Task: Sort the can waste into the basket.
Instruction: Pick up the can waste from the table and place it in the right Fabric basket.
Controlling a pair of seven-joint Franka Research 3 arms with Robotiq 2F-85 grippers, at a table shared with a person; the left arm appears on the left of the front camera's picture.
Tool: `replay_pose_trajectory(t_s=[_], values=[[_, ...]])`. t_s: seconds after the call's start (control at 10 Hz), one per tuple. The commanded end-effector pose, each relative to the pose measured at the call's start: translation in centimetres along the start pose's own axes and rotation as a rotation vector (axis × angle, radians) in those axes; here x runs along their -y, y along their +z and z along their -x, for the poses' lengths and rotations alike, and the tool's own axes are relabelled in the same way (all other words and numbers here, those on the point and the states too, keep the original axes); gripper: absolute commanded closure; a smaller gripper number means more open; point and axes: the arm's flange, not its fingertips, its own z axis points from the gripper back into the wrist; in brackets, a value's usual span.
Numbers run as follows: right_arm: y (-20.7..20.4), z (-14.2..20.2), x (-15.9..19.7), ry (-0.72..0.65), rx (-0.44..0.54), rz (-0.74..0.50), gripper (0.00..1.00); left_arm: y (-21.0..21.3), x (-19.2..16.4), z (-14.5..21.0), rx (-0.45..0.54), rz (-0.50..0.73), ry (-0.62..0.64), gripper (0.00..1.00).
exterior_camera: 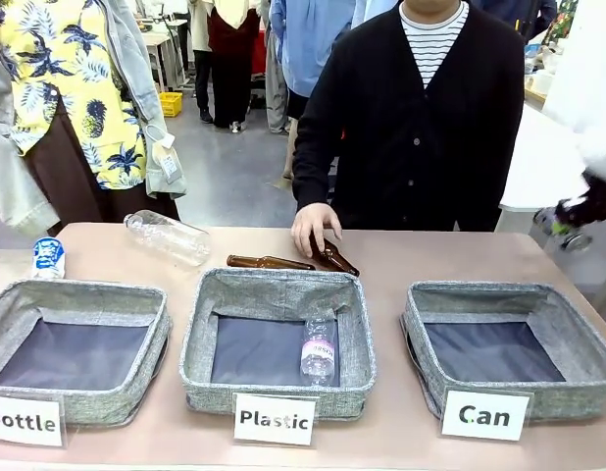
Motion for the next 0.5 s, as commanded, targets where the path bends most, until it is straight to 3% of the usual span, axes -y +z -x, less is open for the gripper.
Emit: replay_pose_trajectory(t_s=[0.0, 0.2, 0.4], values=[[9.2, 2.8, 0.6, 0.114, 0.04, -0.079, 1.0, 0.1, 0.1, 0.2, -0.011, 0.004, -0.022, 0.0], [14.2, 5.6, -1.5, 0.258, -0.039, -0.261, 1.0, 0.1, 0.1, 0.2, -0.011, 0.004, -0.022, 0.0], [16.3, 8.8, -3.2, 0.522, -0.127, -0.505, 1.0, 0.1, 0.1, 0.2, -0.011, 0.004, -0.022, 0.0]])
